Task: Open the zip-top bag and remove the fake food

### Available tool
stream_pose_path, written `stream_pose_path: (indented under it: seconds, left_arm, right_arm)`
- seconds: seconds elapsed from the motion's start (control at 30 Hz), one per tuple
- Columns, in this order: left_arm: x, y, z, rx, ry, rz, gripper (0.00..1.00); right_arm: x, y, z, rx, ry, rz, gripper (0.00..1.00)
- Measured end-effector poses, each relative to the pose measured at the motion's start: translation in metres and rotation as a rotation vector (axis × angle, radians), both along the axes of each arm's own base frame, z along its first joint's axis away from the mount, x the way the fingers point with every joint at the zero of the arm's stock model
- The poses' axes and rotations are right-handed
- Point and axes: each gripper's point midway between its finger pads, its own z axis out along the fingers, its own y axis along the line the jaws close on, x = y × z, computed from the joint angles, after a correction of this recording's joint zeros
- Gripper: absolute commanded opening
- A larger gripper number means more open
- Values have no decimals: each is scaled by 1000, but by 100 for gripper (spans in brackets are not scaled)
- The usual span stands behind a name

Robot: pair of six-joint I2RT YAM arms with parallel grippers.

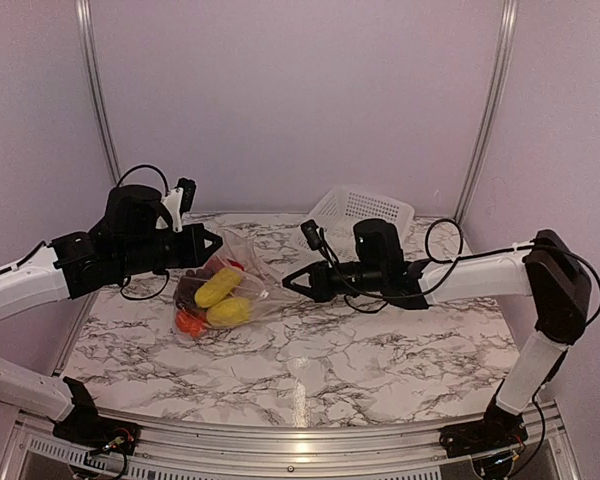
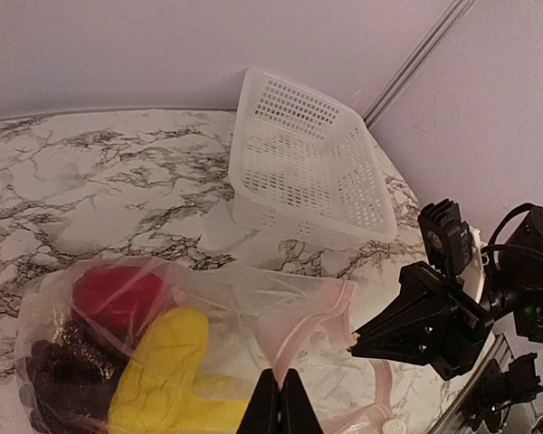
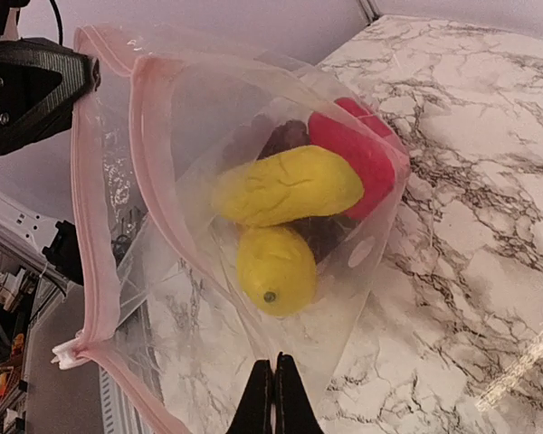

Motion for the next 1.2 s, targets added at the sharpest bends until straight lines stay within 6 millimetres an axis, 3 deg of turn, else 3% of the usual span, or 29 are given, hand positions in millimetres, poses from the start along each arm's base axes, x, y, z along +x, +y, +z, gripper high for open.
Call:
stream_pose_path:
  seconds: [0.1,0.17,0.2,0.27,0.37,0.5,0.67,0.77,1.0,1.2]
  left_arm:
    - [-9,-17,-21,11,54,-93,0]
    - [-16,-30,-29,11,73,-158,0]
    - [-20,-36,-30,7,77,-188,0]
    - [-24,-46,-33,3,83,-232,0]
    - [-27,-59,-41,1,93,-278,0]
    - [-26,-74,-55,11,121,-320,0]
    - [-24,-88,-63,8,135,-358,0]
    - [-26,-93,-62,-1,134,-377,0]
    - [-28,-95,-58,-12,127,-395,0]
    - [-30,-93,-49,-26,111,-397,0]
  right_arm:
    - [-16,-22,-26,-48,32,-23,4]
    - [-23,-35,-27,-61,16,-48,13]
    - [-24,-40,-23,-65,0,-63,23]
    - [-22,-48,-6,-57,-51,-102,33]
    - [-17,-57,21,-31,-128,-154,40]
    - [-14,-63,41,-16,-183,-207,36]
    - [-26,-45,49,-25,-226,-164,21]
    - [-26,-33,38,-55,-249,-132,18]
    - [-20,-19,-27,-173,-300,-56,25]
    - [-26,1,-47,-178,-457,20,30]
